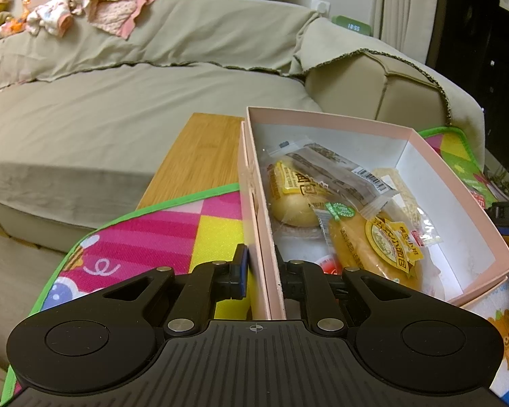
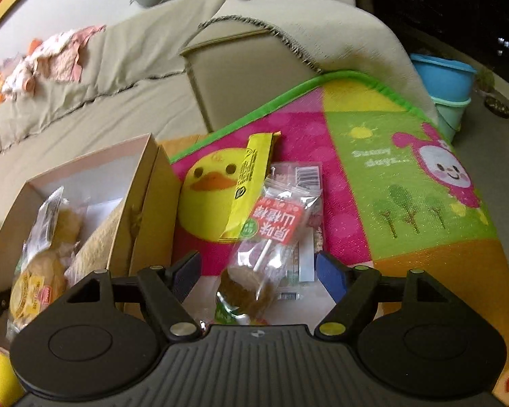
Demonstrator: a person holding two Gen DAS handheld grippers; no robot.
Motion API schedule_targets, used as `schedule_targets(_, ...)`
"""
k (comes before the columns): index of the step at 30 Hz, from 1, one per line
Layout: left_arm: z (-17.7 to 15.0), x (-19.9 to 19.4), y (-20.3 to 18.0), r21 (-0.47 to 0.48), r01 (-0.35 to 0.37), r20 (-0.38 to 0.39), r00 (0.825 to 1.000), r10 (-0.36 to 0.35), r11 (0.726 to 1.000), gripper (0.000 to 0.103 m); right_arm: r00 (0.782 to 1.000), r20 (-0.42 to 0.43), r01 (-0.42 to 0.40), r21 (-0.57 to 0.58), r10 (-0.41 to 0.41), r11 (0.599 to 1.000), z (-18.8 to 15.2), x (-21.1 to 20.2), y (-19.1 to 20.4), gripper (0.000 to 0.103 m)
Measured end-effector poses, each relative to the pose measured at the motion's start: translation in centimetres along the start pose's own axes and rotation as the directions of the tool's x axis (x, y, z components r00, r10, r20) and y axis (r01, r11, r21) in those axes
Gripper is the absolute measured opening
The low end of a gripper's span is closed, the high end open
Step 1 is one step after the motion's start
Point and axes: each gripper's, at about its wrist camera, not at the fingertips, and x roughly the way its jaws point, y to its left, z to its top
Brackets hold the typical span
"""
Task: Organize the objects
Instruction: 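Grasp the red-label hawthorn bar packet with the right tool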
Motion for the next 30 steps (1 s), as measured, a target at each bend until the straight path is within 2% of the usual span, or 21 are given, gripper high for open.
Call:
schedule_targets(2, 0.0, 0.0, 0.0, 0.0, -0.001, 0.0, 1.0, 0.001, 1.0, 0.014, 1.0, -0.004, 0.011, -0.014, -0.011, 1.0, -0.1, 0.2, 0.0, 0.074)
schedule_targets(4, 0.0, 0.0, 0.0, 0.0, 0.0, 0.0, 1.0, 0.0, 1.0, 0.014, 0.999, -0.01, 0.034, -0.044, -0.034, 0.998, -0.3, 0.2, 0.0, 0.067)
schedule_targets(5, 0.0, 0.0, 0.0, 0.0, 0.0, 0.0, 1.0, 0.0, 1.0, 0.014, 0.999, -0.006, 0.04, -0.062, -0.041, 0.997, -0.5, 0.0, -0.1, 0.059)
schedule_targets(9, 0.0, 0.0, 0.0, 0.0, 0.0, 0.0, 1.0, 0.0, 1.0, 0.014, 0.999, -0.024, 0.028, -0.052, -0.029, 0.998, -1.0, -0.8, -1.4, 0.049)
schedule_targets(12, 0.0, 0.0, 0.0, 0.001, -0.001, 0.0, 1.0, 0.001, 1.0, 0.014, 0.999, -0.026, 0.034, -0.08, -0.036, 0.996, -1.7, -1.9, -2.1, 0.048)
schedule_targets(20, 0.0, 0.0, 0.0, 0.001, -0.002, 0.0, 1.0, 0.002, 1.0, 0.014, 0.998, -0.048, 0.017, -0.241, -0.03, 0.97, -4.5, -4.8, -2.5, 0.048)
schedule_targets(22, 0.0, 0.0, 0.0, 0.0, -0.001, 0.0, 1.0, 0.001, 1.0, 0.014, 0.998, -0.049, 0.03, -0.244, -0.043, 0.969, -4.8, -5.4, -3.0, 0.051)
schedule_targets(23, 0.0, 0.0, 0.0, 0.0, -0.001, 0.0, 1.0, 0.001, 1.0, 0.014, 0.998, -0.046, 0.04, -0.239, -0.053, 0.97, -4.9, -5.7, -3.4, 0.061)
schedule_targets(24, 0.0, 0.0, 0.0, 0.0, -0.001, 0.0, 1.0, 0.001, 1.0, 0.014, 0.997, -0.043, 0.053, -0.23, -0.065, 0.972, -5.1, -5.8, -3.7, 0.076)
schedule_targets(25, 0.0, 0.0, 0.0, 0.0, -0.001, 0.0, 1.0, 0.001, 1.0, 0.014, 0.996, -0.042, 0.07, -0.214, -0.081, 0.974, -5.2, -5.9, -4.1, 0.082)
schedule_targets(29, 0.0, 0.0, 0.0, 0.001, -0.001, 0.0, 1.0, 0.001, 1.0, 0.014, 0.995, -0.038, 0.084, -0.13, -0.089, 0.988, -5.9, -5.8, -5.6, 0.088)
schedule_targets(30, 0.0, 0.0, 0.0, 0.0, -0.001, 0.0, 1.0, 0.001, 1.0, 0.014, 0.996, -0.028, 0.083, -0.113, -0.087, 0.99, -6.1, -5.8, -5.7, 0.094)
